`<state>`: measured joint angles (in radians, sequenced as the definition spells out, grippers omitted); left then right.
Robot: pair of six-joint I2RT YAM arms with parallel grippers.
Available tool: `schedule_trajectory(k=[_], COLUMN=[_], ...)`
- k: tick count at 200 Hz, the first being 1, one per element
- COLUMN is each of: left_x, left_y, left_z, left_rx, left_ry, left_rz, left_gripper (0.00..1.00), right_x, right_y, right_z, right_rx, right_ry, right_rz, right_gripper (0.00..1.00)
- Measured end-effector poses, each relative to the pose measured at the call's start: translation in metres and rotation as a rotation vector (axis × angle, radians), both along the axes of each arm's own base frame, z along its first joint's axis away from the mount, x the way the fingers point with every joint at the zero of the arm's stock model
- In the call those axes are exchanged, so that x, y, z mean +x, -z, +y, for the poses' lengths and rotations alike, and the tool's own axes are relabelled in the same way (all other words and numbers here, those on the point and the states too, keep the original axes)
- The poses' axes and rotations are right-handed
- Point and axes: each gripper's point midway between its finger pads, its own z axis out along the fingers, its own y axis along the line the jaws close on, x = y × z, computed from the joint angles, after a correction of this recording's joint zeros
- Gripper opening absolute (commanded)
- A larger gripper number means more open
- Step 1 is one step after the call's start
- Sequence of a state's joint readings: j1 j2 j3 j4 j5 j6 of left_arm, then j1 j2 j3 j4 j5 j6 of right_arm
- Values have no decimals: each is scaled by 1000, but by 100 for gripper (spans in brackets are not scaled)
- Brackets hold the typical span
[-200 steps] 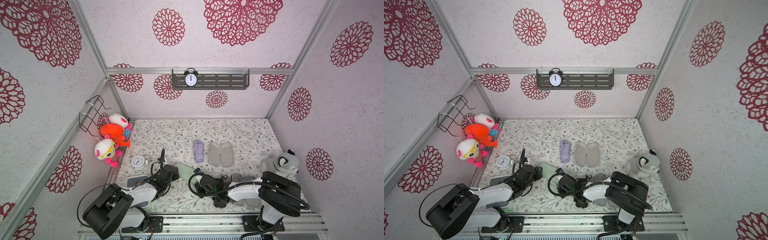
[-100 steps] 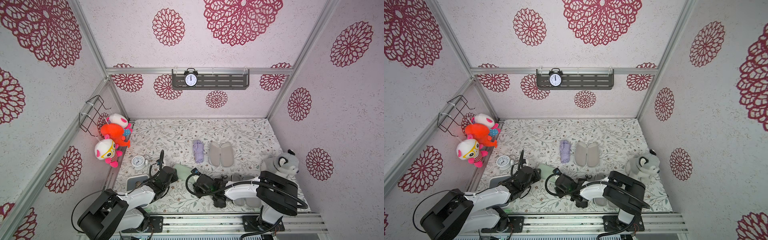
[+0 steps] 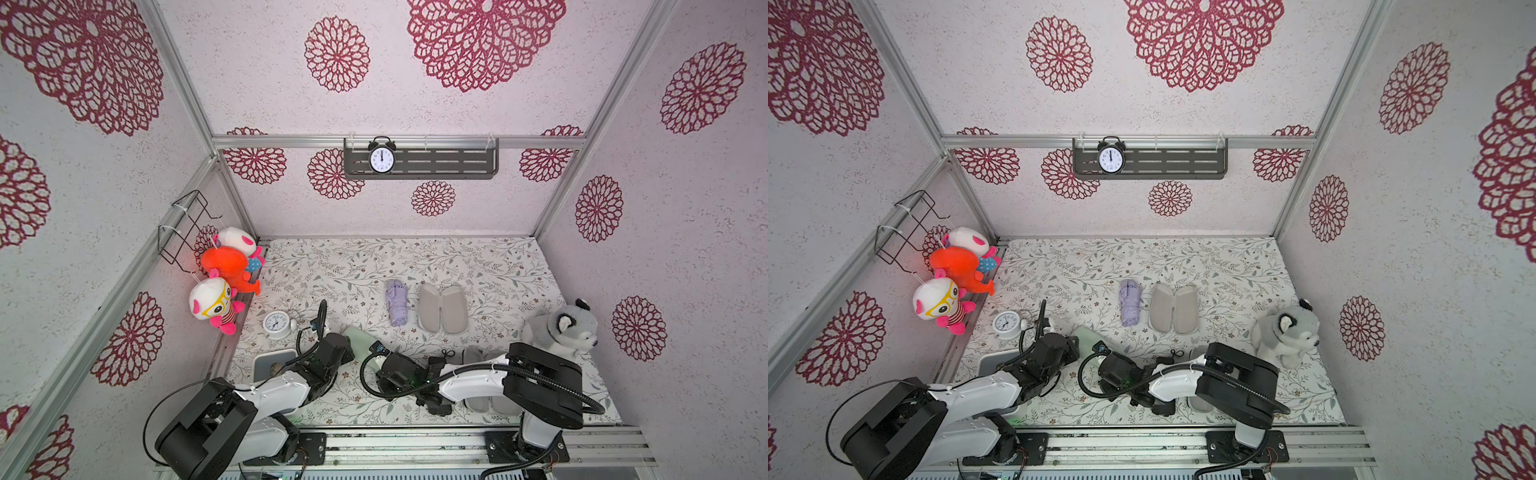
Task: Put umbrellas into zippered umbrella sleeves
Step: Zip the zipper on the umbrella sleeve.
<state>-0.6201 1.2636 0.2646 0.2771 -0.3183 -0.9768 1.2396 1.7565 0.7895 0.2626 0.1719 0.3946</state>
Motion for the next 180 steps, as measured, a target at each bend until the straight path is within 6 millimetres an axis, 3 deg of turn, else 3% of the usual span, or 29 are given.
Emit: schedule_trajectory(k=[63, 99, 153, 159, 162, 166, 172, 180], left_x=[1, -12, -26, -26, -27, -27, -28, -29], left_y=[-2, -4, -6, -7, -7, -8, -10, -13], left_z=[1, -17, -17, -16, -16, -15, -13, -11], left_rx=[20, -25, -8, -5, -4, 0, 7, 12], left_ry=[1, 111, 173, 173, 172, 172, 172, 168], left_rz=[-5, 34, 76, 77, 77, 79, 79, 75], left_gripper=[42, 48, 87, 88, 89, 89, 91, 91], right_x=[-9, -11, -6, -5, -5, -4, -4, -3], right_y=[-1, -2, -7, -10, -12, -14, -19, -26], right_z=[13, 22, 19, 15, 13, 10, 4, -4], right_rx=[25, 65, 72, 74, 75, 78, 85, 91], right_ry=[-63, -84, -73, -62, -59, -51, -37, -27], right_rz=[27, 35, 17, 10, 8, 3, -3, -18], right_gripper=[0, 0, 44, 52, 67, 76, 84, 87])
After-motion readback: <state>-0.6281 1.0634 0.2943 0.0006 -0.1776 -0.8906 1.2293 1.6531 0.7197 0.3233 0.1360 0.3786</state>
